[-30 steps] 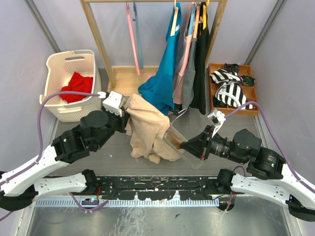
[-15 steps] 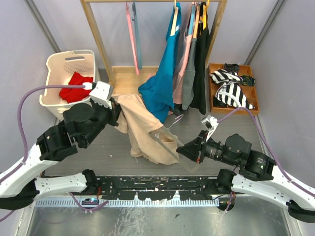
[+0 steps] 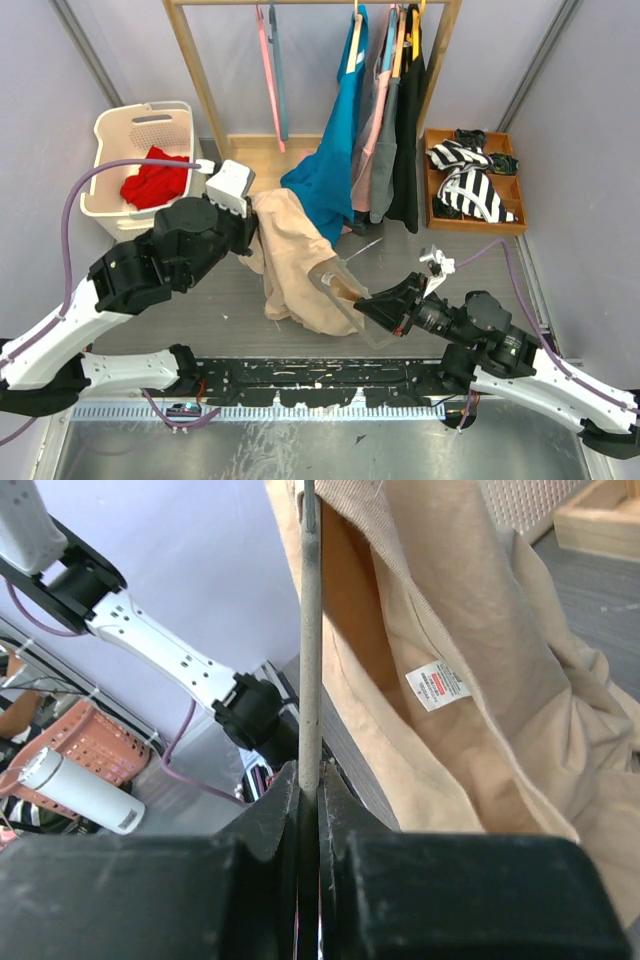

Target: Place the t-shirt on the hanger

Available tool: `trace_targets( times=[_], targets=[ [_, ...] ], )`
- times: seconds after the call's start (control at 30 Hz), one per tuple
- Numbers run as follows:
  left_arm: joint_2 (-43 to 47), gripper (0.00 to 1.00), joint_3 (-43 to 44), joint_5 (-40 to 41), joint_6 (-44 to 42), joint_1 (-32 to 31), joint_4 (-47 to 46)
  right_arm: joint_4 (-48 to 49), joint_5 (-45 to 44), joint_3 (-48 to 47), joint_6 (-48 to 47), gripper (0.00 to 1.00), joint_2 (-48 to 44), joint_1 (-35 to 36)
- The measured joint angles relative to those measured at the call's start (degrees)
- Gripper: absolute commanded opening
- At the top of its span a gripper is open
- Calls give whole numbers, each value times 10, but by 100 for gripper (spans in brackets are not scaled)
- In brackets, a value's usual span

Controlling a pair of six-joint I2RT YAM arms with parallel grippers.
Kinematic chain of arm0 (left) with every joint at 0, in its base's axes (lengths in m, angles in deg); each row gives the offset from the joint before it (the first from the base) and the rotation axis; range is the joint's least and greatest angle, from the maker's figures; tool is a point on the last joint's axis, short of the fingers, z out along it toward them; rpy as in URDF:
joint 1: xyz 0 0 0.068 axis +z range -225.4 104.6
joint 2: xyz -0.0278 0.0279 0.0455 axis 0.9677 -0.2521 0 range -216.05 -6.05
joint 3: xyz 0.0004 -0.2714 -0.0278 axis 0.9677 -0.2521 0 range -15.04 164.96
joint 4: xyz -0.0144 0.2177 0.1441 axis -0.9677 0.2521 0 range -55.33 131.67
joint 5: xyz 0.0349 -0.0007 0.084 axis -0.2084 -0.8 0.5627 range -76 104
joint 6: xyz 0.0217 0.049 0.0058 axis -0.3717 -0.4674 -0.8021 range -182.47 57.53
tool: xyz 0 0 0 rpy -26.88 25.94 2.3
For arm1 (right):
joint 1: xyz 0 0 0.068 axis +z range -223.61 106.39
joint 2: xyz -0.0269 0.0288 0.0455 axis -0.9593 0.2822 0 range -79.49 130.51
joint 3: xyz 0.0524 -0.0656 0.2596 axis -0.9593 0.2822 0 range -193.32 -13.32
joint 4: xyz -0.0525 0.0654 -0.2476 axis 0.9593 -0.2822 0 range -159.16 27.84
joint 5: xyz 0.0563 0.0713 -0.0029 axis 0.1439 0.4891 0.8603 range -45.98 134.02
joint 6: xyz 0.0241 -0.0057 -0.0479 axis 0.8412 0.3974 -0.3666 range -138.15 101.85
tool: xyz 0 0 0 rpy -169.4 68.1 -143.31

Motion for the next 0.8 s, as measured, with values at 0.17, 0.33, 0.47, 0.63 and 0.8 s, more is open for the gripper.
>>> trace_targets(
  times=[0.17,0.33,0.47,0.63,0.8],
  targets=[
    [-24,5,20,-12,6,0,14,64,-2,30,-11,1,-18,0],
    [-31,6,36,-38,11,0,38,107,-6,36,-31,1,8,0],
    [-33,13,66,-59,16,0,63,127,-5,36,-49,1,21,0],
    [-33,59,106,-44,18,0,98,116,-2,14,-75,1,19,0],
    [-2,64,108,-28,8,0,115,73,9,-23,-91,1,26,0]
  ],
)
